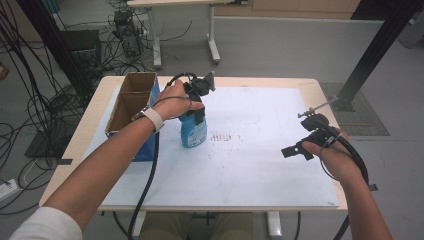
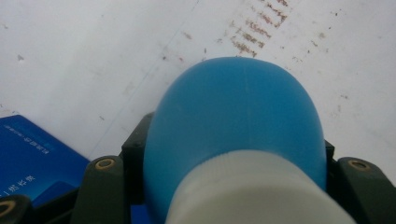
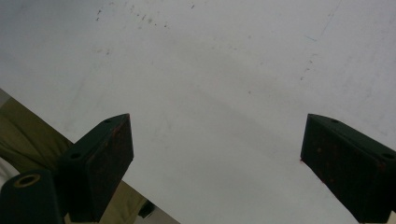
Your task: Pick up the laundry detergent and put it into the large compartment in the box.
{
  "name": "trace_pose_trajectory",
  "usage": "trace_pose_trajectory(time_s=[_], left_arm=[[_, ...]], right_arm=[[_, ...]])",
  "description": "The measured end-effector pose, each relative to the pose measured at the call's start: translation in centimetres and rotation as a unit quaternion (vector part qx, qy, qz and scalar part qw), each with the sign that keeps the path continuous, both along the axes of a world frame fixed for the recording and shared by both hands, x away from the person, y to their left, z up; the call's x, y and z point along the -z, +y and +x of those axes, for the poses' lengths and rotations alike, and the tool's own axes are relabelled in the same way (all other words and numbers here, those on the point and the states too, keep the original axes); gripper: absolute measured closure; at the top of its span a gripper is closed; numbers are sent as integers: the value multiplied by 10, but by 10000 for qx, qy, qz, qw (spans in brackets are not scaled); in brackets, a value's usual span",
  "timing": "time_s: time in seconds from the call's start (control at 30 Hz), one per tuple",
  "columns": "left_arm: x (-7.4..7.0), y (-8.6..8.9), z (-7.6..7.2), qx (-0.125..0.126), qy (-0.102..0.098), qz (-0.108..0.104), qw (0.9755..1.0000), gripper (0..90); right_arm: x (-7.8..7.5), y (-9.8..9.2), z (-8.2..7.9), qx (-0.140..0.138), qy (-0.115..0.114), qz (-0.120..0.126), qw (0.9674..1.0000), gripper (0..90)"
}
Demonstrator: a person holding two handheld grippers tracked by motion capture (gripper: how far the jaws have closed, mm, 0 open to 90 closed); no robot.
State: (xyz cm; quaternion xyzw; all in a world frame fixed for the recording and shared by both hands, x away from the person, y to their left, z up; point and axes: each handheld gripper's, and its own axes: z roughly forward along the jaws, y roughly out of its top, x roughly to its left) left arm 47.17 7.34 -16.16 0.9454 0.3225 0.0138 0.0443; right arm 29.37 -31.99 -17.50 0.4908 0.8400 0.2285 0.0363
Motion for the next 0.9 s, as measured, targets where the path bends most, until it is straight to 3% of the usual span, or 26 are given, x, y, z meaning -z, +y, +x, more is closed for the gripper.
trace_pose_trajectory(time_s=[0.9], left_arm=[[-1, -1, -3, -73, -43, 9, 10000, 394]], right_arm=[[-1, -5, -7, 43, -51, 11, 10000, 94]])
